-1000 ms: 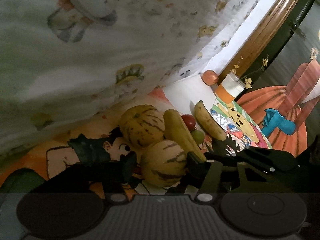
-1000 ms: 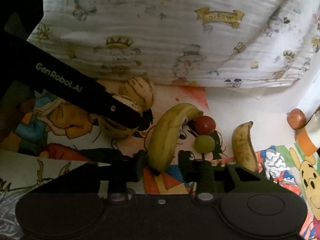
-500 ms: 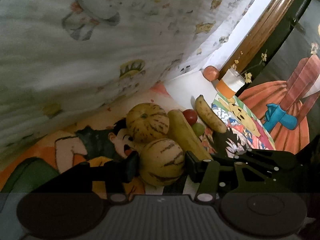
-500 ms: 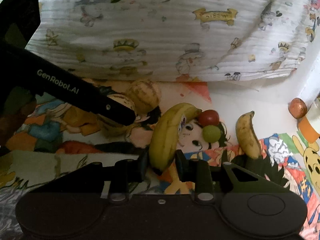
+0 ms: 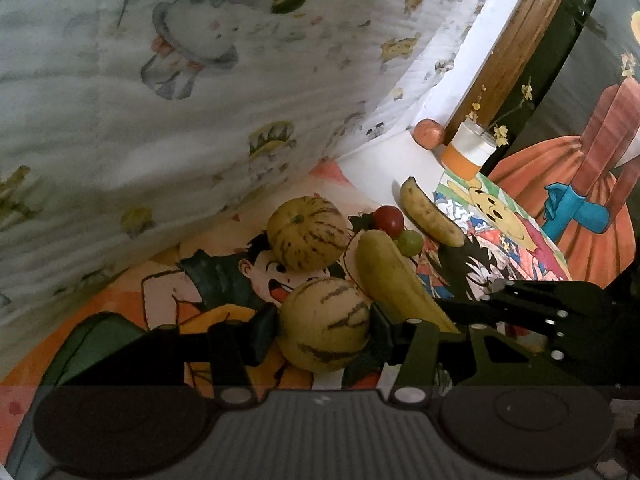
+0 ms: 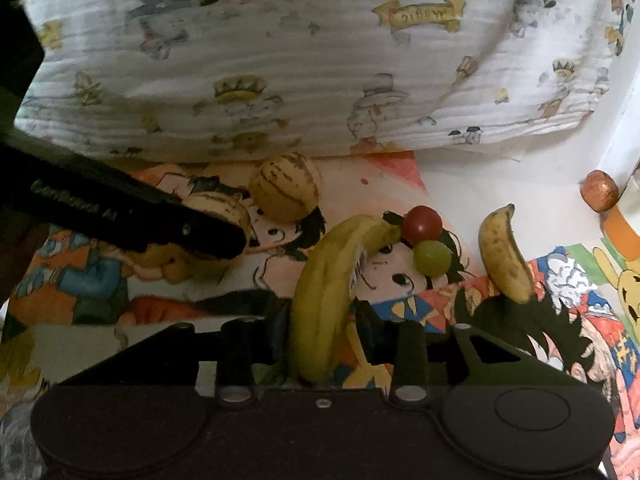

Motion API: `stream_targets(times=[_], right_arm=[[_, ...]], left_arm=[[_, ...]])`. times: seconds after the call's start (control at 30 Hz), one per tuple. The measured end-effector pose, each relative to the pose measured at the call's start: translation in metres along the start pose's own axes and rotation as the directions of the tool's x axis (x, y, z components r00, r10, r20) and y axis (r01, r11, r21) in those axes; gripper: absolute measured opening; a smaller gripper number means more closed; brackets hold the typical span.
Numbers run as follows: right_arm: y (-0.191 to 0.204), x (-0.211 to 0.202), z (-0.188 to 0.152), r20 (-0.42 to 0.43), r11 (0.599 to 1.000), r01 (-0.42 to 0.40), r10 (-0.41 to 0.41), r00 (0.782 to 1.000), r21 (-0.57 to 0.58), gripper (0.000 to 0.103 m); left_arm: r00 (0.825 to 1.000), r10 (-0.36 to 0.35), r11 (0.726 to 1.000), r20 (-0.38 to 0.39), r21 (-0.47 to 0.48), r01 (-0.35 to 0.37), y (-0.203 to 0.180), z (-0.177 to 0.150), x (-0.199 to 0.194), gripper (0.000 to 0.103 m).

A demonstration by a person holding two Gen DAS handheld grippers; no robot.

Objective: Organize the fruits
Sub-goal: 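Grasp the yellow banana with the right gripper while the left gripper grasps a striped melon, then carry the banana and melon over the tray and open both grippers to release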

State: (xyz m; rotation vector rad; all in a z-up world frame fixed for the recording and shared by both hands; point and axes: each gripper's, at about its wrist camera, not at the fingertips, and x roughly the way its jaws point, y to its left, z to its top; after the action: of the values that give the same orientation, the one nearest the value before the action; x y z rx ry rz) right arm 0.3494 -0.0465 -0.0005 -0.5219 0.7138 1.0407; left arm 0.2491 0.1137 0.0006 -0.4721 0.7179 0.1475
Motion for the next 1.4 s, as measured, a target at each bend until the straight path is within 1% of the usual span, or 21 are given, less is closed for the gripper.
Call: stream_targets(times=[0.2,0.3,0.47,0.57,0.67,0.77,1.0,1.17,1.27,1.4], right_arm=[[-0.004,0.009,0.005,0.003,0.999,-0.008,0.008,1.000,0.039,0.038],[-0.005,0.008,0.004,0.009,0.998,-0.010,0.010,1.000,0.062,0.035],[-0.001,-0.005,-0.004,0.041,0.997,-0.015,0.012,0.999,0.074,0.033],[0.004,-0.016,-0.012,0.055,0.997,-0.010,0.006,0.998,0.074,0.033],[0.011,-0.033,-0.023,0.082,0.998,0.020,-0.025,0.996,0.059,0.033],[0.014,-0.055,-0.035,0.109,0.997,0.049,-0.057,0.992,0.067,0.033],[0.009,-0.110,-0.071,0.171,0.982,0.140,-0.161,0.972,0.129,0.033],[0.002,-0.145,-0.103,0.174,0.957,0.218,-0.252,0.952,0.193,0.033],[-0.003,-0.161,-0.122,0.165,0.933,0.258,-0.303,0.938,0.250,0.033],[-0.009,-0.174,-0.147,0.145,0.900,0.302,-0.360,0.922,0.314,0.033]], left_arm=[[1.000,-0.013,1.000,0.001,-0.007,0.013,0.004,0.001,0.001,0.055],[1.000,-0.017,1.000,0.002,-0.015,0.017,0.005,0.001,0.000,0.055],[1.000,-0.027,0.999,-0.002,-0.047,0.027,0.006,0.000,-0.003,0.054],[1.000,-0.027,0.999,0.008,-0.044,0.027,0.002,-0.001,-0.010,0.054],[1.000,-0.026,0.999,0.013,-0.042,0.027,-0.003,-0.003,-0.016,0.054],[0.999,-0.029,0.999,0.018,-0.038,0.030,-0.011,-0.005,-0.023,0.054],[0.998,-0.058,0.998,0.026,-0.006,0.058,-0.038,-0.011,-0.034,0.054],[0.995,-0.098,0.995,0.019,0.019,0.098,-0.066,-0.022,-0.036,0.054],[0.992,-0.125,0.991,0.020,0.046,0.124,-0.084,-0.032,-0.036,0.054],[0.987,-0.161,0.984,-0.009,0.081,0.161,-0.109,-0.045,-0.030,0.054]])
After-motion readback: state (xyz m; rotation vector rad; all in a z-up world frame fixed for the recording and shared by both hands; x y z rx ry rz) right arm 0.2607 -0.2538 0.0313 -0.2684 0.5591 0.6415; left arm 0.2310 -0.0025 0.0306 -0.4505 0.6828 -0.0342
